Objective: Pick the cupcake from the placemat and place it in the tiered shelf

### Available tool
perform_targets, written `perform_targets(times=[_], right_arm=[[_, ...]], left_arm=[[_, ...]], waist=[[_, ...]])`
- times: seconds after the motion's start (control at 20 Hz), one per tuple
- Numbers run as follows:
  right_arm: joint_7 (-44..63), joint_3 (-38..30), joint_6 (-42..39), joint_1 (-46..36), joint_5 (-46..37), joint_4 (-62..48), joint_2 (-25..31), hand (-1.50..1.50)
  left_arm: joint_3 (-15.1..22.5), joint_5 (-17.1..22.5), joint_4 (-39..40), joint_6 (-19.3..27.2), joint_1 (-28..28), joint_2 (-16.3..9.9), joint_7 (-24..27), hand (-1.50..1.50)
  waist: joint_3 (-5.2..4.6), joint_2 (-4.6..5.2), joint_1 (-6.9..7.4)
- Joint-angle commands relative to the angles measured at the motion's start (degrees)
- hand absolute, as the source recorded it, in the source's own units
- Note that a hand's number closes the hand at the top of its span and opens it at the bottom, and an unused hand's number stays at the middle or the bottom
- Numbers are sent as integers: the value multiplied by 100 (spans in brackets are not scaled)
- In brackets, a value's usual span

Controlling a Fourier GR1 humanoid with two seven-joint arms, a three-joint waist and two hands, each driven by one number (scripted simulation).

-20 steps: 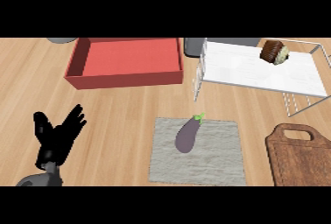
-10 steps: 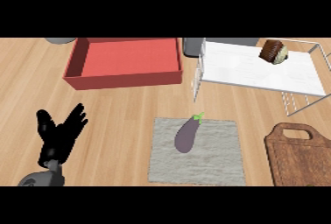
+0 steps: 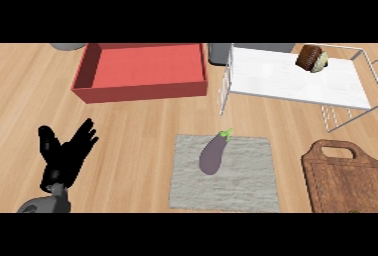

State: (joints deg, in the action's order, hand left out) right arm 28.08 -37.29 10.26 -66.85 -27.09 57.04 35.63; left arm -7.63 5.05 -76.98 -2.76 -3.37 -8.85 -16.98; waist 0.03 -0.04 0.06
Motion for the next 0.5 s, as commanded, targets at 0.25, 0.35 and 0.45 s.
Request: perform_targets(times=[0.25, 0.35, 0.45], right_arm=[[-88, -1110, -1089, 961, 1249, 74, 1275, -150], [-38, -1145, -1390, 988, 1478, -28, 1575, -150], [-335, -1339, -1574, 1277, 1698, -164, 1786, -150]], left_arm=[[28, -88, -67, 171, 170, 149, 82, 0], [21, 4, -346, 58, 199, 15, -244, 0], [-37, 119, -225, -138, 269, -31, -90, 0]], waist=[[1, -11, -95], [1, -12, -32], [0, -7, -28]])
